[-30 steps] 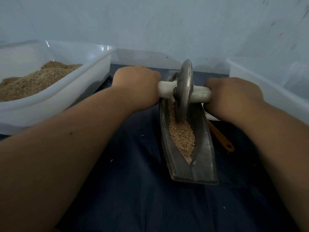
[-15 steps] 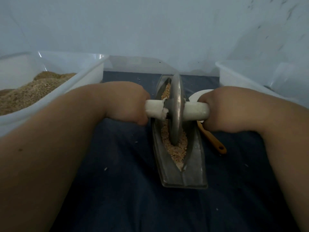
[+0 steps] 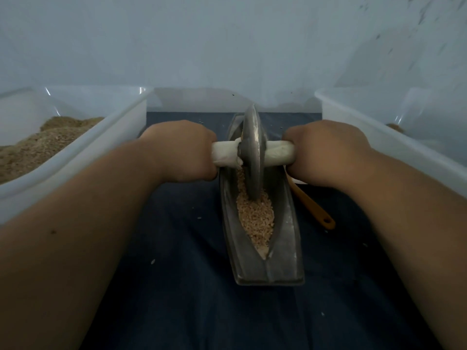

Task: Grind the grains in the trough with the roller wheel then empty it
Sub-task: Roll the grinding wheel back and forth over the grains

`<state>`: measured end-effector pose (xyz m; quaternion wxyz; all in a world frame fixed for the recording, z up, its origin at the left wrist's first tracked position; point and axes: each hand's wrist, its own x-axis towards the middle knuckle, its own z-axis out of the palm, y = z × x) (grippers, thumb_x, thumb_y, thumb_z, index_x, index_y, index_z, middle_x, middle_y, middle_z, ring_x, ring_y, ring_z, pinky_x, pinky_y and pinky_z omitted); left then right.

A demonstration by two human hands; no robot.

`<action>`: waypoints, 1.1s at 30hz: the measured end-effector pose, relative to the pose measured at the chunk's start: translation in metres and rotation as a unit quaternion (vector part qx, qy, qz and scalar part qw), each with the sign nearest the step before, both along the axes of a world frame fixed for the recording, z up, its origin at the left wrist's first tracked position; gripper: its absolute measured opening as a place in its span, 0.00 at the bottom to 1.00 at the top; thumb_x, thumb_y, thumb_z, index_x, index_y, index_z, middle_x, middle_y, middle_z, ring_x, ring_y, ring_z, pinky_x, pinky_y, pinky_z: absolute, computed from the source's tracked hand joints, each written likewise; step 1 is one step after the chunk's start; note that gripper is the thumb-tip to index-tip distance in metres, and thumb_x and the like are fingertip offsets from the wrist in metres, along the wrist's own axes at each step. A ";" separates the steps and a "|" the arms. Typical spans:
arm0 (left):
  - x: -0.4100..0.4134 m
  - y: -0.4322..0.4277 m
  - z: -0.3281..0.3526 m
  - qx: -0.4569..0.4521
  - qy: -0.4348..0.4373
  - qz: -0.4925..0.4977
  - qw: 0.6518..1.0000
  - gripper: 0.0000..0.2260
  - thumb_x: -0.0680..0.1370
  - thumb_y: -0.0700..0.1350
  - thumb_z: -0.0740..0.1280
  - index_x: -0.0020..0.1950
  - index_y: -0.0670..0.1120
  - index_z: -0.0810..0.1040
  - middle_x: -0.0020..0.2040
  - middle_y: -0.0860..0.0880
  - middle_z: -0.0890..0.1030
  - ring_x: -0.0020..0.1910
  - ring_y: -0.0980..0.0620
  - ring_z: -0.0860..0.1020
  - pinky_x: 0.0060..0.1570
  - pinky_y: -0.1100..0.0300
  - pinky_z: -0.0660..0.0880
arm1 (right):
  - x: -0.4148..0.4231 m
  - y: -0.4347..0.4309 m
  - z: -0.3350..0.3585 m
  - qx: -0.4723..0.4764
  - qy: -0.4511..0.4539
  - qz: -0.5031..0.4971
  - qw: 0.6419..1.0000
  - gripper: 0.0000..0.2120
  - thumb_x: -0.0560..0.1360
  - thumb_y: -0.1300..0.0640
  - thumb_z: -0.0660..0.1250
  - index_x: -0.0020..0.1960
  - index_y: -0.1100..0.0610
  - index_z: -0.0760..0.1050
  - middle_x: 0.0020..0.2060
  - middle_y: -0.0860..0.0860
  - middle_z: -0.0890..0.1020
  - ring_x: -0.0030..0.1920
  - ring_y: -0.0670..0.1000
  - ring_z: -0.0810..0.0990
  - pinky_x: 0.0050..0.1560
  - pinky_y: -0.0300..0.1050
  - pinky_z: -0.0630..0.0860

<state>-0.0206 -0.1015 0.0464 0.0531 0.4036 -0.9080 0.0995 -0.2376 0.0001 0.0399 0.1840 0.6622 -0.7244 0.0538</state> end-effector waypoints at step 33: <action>0.012 0.013 0.015 0.206 -0.062 -0.030 0.976 0.09 0.65 0.53 0.72 0.37 0.49 0.79 0.26 0.52 0.81 0.24 0.58 0.77 0.29 0.64 0.73 | 0.007 0.029 0.027 0.184 -0.066 0.033 0.980 0.06 0.64 0.49 0.70 0.36 0.45 0.73 0.30 0.46 0.77 0.32 0.43 0.76 0.30 0.41 0.71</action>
